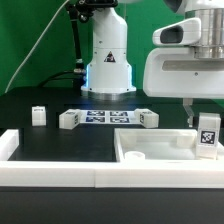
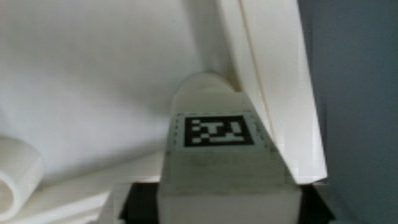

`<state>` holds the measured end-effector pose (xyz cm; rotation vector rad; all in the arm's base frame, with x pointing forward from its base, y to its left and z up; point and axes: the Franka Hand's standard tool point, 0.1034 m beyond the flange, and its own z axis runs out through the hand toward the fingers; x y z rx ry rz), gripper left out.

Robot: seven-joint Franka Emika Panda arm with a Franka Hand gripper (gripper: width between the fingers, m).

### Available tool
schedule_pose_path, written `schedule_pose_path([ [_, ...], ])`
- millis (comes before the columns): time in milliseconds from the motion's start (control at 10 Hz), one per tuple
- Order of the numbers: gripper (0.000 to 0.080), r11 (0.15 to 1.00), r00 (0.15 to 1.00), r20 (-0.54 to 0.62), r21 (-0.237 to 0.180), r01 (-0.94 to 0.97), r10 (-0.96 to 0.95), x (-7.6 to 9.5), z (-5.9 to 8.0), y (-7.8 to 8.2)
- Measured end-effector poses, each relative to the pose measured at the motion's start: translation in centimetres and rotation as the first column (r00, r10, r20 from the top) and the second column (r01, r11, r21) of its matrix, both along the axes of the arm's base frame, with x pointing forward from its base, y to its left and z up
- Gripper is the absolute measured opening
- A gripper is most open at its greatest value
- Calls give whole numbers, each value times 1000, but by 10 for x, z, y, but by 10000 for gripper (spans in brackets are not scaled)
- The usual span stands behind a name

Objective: Assemble one leg

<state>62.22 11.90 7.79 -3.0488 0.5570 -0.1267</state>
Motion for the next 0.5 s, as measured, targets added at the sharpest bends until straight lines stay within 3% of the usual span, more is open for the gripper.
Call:
schedule_pose_path([
  [300,291,912,913,6,47,408,-409,-1,-1,-2],
  [500,292,779,782,-2,85,621,-623,-1,-1,-4],
])
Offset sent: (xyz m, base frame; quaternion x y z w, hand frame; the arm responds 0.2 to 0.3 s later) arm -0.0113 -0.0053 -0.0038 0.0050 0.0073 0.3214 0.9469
